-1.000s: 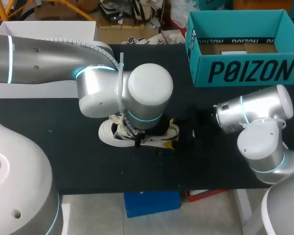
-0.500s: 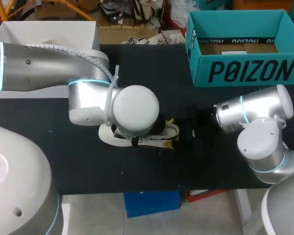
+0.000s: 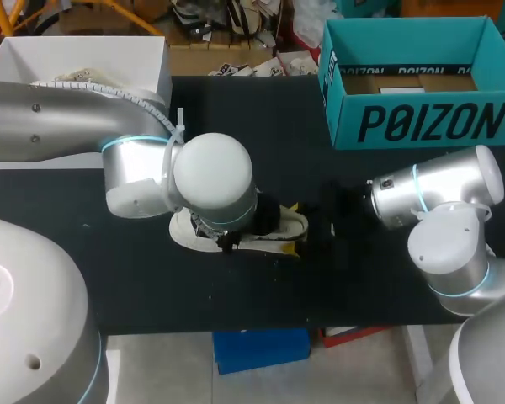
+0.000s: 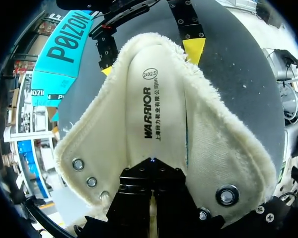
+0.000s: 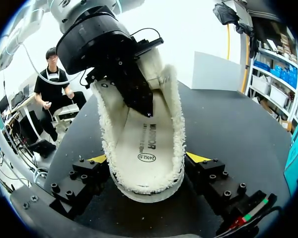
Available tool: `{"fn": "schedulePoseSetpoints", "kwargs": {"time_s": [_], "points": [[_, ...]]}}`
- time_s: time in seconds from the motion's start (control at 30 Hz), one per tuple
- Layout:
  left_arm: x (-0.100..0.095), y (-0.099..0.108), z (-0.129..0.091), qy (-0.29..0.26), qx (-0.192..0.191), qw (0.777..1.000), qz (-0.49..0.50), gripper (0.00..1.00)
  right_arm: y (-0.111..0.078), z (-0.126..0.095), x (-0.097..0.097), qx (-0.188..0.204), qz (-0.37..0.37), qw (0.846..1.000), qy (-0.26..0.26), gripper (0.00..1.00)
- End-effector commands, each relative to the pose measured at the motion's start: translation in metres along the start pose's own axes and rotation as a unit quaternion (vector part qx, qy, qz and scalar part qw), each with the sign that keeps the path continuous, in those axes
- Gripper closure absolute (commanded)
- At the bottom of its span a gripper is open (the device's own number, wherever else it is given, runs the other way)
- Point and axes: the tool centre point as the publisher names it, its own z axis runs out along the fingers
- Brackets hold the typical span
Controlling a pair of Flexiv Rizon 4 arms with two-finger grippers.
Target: Take the shoe out of the shoebox, open the shoe tongue, remove and reinsert the insole, then place the shoe into the shoebox
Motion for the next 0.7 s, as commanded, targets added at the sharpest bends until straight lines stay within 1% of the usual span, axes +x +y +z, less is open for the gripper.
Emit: {"fn": "schedulePoseSetpoints", "kwargs": {"time_s": [0.03, 0.2, 0.5, 0.7], "points": [[-0.002, 0.004, -0.005, 0.017, 0.019, 1.0, 0.009, 1.0, 0.0, 0.0, -0.001, 0.002, 0.001, 1.0, 0.0, 1.0], [0.0, 0.002, -0.014, 0.038, 0.039, 0.998, 0.013, 1.0, 0.0, 0.0, -0.001, 0.002, 0.001, 1.0, 0.0, 1.0], [-0.005, 0.003, -0.025, 0.056, 0.054, 0.997, 0.01, 1.0, 0.0, 0.0, -0.001, 0.002, 0.001, 1.0, 0.0, 1.0], [-0.009, 0.0, -0.031, 0.098, 0.075, 0.992, 0.016, 1.0, 0.0, 0.0, -0.001, 0.002, 0.001, 1.0, 0.0, 1.0]]}}
